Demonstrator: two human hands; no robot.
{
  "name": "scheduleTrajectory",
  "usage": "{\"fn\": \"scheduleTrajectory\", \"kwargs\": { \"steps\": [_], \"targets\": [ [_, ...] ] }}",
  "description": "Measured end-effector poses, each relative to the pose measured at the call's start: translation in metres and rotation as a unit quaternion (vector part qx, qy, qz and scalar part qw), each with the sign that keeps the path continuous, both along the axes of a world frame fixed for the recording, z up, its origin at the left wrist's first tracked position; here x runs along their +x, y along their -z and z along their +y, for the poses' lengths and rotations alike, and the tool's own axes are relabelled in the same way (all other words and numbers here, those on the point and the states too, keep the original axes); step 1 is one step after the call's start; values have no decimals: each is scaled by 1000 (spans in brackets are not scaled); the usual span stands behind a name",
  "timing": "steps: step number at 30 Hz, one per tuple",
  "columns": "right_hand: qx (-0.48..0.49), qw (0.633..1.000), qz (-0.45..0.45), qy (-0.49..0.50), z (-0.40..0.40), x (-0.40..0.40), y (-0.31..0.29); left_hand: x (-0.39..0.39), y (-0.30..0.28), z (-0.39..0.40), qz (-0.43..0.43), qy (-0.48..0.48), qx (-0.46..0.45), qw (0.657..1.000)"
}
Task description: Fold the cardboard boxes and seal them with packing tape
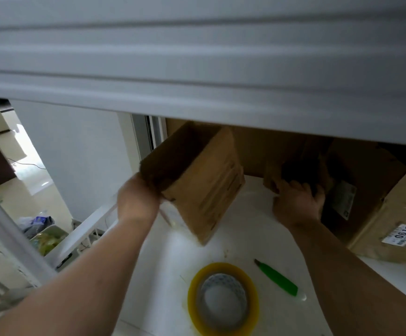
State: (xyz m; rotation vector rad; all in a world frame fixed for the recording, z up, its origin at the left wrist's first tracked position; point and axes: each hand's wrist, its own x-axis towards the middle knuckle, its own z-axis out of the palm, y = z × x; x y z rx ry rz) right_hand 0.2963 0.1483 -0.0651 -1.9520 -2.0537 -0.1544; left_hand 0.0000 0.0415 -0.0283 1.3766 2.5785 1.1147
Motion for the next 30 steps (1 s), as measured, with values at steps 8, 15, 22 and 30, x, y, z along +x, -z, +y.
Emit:
{"fn": "scheduleTrajectory", "kwargs": {
  "steps": [8, 15, 22, 30],
  "targets": [
    [106, 986, 93, -89, -20, 11, -2, 85, 18, 15, -54, 107, 21, 993],
    [125, 986, 74, -77, -26, 24, 4, 86, 13, 20, -174, 167, -47, 969],
    [117, 990, 22, -75, -20, 11, 0, 80, 30, 11, -259, 293, 49, 919],
    [96, 991, -9, -92, -26, 11, 3, 77, 30, 7, -170, 209, 104, 957]
  ]
}}
